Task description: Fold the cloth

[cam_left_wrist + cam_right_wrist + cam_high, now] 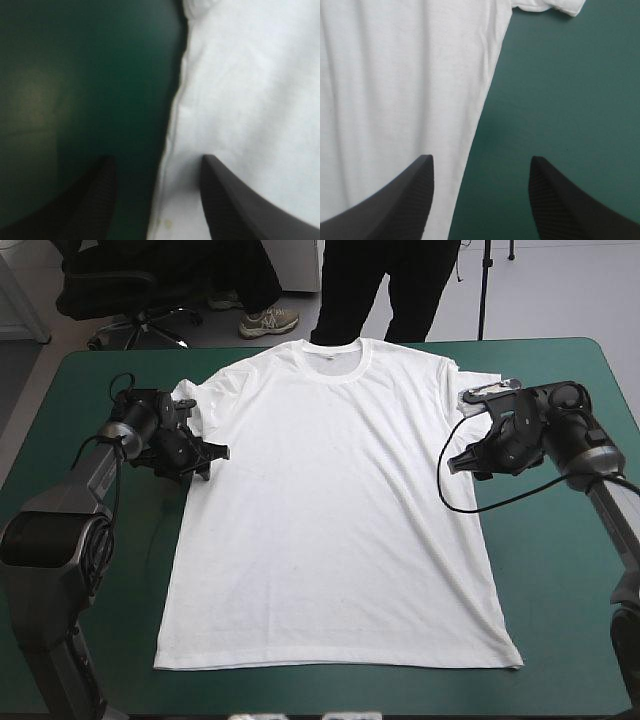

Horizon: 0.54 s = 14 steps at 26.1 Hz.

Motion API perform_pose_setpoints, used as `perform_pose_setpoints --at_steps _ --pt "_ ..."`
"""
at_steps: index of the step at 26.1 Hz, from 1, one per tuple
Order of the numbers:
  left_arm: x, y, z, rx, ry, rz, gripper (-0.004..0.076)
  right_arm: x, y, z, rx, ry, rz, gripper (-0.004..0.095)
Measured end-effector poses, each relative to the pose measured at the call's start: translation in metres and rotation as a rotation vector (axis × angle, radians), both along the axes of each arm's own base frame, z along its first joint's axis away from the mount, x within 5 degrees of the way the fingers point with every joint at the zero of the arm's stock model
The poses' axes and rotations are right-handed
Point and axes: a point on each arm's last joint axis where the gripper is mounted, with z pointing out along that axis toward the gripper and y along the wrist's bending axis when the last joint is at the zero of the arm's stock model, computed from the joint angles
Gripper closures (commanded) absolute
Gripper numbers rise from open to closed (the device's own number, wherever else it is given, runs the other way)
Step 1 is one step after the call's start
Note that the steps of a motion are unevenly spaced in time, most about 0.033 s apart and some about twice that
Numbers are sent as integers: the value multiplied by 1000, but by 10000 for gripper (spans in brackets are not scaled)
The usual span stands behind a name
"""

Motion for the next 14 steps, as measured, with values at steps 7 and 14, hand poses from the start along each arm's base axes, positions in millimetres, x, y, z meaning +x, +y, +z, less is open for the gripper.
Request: perform_pose_setpoints --at_steps 7,14 --pt "1 2 0 8 2 0 655 28 5 -16 -4 16 5 368" --pt "2 0 0 -8 -2 6 741 60 10 -55 -17 72 -3 368"
